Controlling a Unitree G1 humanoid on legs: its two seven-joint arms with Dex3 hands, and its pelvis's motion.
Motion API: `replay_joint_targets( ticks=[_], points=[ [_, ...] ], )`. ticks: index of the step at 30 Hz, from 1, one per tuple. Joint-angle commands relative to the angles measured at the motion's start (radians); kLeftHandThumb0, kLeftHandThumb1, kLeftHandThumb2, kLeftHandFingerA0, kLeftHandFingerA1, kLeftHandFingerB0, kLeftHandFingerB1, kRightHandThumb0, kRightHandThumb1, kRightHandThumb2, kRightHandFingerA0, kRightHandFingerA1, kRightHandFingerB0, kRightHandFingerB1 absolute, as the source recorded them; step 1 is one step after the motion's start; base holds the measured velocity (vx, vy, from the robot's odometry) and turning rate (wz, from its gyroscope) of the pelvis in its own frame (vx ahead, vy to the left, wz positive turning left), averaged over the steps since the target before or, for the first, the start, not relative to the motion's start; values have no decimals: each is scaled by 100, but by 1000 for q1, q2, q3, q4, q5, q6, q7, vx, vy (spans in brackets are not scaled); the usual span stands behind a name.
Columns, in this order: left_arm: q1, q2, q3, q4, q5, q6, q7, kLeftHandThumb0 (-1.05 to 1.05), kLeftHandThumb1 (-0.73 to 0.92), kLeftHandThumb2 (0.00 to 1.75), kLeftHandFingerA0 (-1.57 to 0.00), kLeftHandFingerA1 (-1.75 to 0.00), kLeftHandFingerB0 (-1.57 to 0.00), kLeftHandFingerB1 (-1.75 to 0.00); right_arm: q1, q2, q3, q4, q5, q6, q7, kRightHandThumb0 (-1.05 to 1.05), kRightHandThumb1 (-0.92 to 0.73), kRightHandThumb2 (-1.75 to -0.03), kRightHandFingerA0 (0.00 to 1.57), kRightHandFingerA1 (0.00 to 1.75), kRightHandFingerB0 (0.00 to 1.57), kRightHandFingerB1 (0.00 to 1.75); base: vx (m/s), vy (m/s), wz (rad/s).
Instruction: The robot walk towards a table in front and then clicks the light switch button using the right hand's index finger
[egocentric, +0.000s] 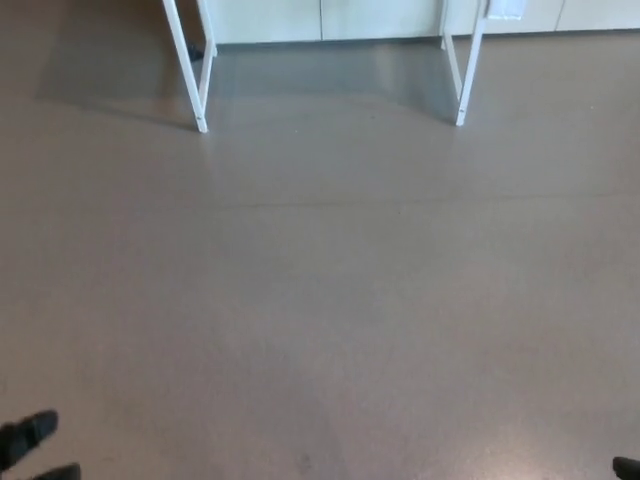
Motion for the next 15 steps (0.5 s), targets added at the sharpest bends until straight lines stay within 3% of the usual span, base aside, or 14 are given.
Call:
replay_joint_targets(
  ticks=[1, 6, 7, 10, 15],
  points=[
    [13, 9, 11, -12, -75, 121, -63, -18, 80, 66, -23, -40, -16, -36, 17, -9, -23, 20, 66, -67, 64, -41, -66, -59, 56, 63, 31, 43, 103, 74, -3],
    [18, 11, -4, -6, -66, 117, -70, -16, 82, 67, -24, -41, -16, -36, 23, -19, -17, 60, 58, -103, 61, -41, -66, -59, 55, 60, 31, 42, 132, 197, -12],
    [32, 9, -10, -11, -60, 119, -67, -15, 83, 67, -24, -42, -16, -36, 41, -18, -17, 60, 58, -112, 59, -41, -66, -59, 58, 60, 31, 41, 211, 439, 177],
    [41, 14, -14, 2, -57, 105, -74, -14, 80, 66, -25, -43, -15, -36, 51, -14, -12, 80, 52, -129, 44, -43, -63, -58, 59, 60, 34, 41, 185, 349, -36],
    [48, 23, -13, 39, -58, 77, -99, -20, 78, 67, -26, -45, -16, -38, 59, -16, -5, 123, 55, -177, 67, -43, -65, -58, 57, 62, 31, 43, 247, 108, 4]
  ],
)
